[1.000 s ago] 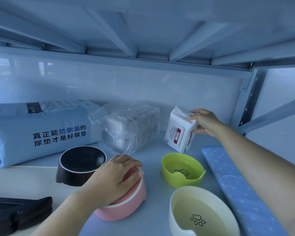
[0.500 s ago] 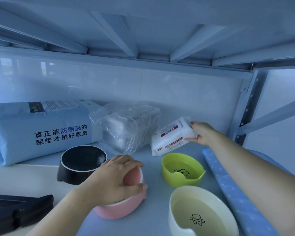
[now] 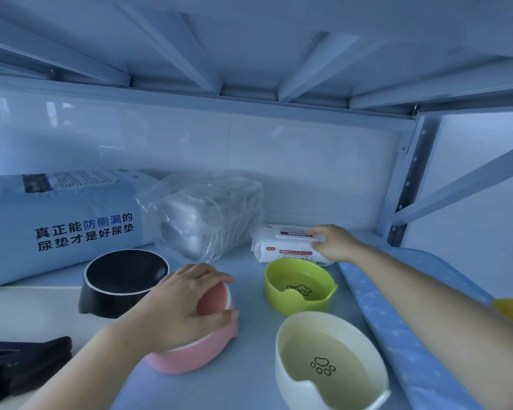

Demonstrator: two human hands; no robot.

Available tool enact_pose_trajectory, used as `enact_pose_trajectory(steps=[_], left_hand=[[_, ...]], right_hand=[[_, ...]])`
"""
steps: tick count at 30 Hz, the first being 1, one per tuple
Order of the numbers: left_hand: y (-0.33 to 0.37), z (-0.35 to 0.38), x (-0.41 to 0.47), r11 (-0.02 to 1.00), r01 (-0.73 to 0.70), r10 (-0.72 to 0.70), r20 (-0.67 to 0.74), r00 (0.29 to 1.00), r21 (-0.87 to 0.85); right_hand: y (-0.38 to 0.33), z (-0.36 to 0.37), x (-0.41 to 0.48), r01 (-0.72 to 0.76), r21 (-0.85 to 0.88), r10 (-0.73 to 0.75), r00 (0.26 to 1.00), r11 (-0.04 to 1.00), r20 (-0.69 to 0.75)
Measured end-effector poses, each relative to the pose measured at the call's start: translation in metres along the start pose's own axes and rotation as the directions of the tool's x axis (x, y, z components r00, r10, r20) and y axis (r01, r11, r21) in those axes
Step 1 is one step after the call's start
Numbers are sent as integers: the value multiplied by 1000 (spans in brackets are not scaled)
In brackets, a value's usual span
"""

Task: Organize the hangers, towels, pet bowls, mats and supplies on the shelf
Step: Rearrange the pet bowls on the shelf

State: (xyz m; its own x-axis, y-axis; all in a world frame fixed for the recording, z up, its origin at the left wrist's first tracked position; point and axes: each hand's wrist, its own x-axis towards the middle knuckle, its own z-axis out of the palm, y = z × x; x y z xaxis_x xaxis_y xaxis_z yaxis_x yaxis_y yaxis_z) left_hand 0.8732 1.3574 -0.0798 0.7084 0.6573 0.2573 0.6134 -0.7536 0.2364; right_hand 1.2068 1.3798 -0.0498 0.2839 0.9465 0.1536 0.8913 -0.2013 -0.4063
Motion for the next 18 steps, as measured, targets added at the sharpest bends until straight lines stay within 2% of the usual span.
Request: enact_pose_trajectory(steps=[2,8,12,15,18], left_hand=[[0,0,0,1000,1,-1,-3,1000,1],[4,-3,-2,1000,21,-21,6,1000,-9],[5,-10,-3,998,62,-62,105,993,-6],[6,-21,-9,997,72,-67,157,985,-26],[2,-27,-16,993,86,-74,132,988,-85]], right_hand=[[8,5,-2,12,-59,-11,1000,998,8],[9,1,-4,33,-90,-28,998,995,57],[-5,-5,-21,120,-69,-115,991,990,74],[-28,-9,-49,184,23,-185,981,983,57],[-59,-8,-81,303,154,-319,944,940,87]])
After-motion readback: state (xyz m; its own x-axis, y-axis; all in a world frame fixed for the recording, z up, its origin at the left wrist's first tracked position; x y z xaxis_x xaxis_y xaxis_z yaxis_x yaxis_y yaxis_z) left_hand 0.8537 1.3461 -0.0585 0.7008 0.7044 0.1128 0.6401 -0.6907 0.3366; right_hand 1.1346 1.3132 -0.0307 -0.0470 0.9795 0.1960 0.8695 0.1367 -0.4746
